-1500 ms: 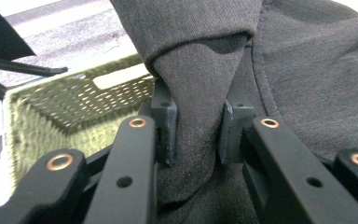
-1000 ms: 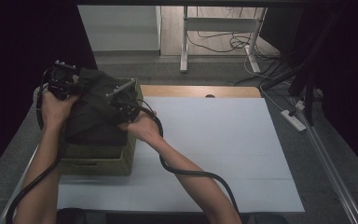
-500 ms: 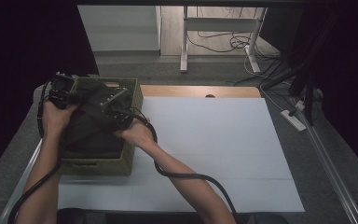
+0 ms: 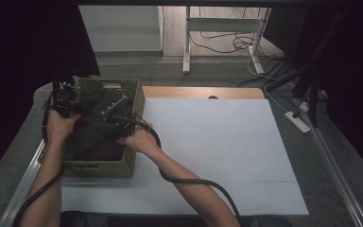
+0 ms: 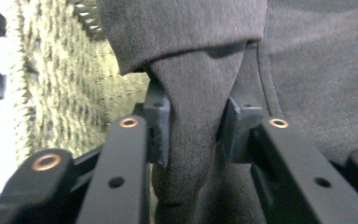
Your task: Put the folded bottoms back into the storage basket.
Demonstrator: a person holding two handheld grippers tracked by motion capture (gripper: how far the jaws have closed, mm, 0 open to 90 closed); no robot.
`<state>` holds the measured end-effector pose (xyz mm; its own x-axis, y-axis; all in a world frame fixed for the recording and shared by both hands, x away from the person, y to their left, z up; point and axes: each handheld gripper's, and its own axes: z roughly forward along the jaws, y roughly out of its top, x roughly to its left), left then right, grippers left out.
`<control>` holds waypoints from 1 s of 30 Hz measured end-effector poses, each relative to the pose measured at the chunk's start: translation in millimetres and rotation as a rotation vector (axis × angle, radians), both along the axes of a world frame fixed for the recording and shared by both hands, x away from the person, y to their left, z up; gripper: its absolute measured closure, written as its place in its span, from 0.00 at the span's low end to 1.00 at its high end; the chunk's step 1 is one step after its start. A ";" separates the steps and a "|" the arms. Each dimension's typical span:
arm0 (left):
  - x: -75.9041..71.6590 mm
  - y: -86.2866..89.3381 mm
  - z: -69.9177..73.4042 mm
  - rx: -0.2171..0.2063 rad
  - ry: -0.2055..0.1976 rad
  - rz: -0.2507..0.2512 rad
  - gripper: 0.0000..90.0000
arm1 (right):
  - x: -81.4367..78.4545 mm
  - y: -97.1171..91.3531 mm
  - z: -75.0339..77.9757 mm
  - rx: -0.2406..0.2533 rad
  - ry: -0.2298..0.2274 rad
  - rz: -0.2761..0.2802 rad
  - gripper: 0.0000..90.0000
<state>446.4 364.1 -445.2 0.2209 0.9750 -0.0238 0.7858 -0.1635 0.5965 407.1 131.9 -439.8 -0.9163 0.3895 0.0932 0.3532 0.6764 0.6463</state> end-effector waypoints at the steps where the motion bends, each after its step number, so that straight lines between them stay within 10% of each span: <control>1: 0.4 -0.4 -1.3 0.020 0.002 0.004 0.68 | 0.2 -0.5 -0.4 0.004 0.004 -0.001 0.50; 8: 3.2 1.3 5.9 0.013 -0.022 0.049 0.45 | 3.6 -5.3 1.4 0.003 -0.017 -0.010 0.32; 15: 3.8 4.3 11.1 -0.089 -0.020 0.051 0.23 | 4.1 -15.8 11.8 0.055 -0.047 -0.005 0.19; 30: -4.9 -6.2 11.1 -0.183 -0.024 -0.035 0.05 | 7.2 -30.2 17.7 0.114 -0.042 0.009 0.09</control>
<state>441.6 357.9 -434.1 0.2570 0.9466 -0.1947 0.7669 -0.0772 0.6371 414.3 101.8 -422.1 -0.9238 0.3703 0.0978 0.3183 0.6004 0.7336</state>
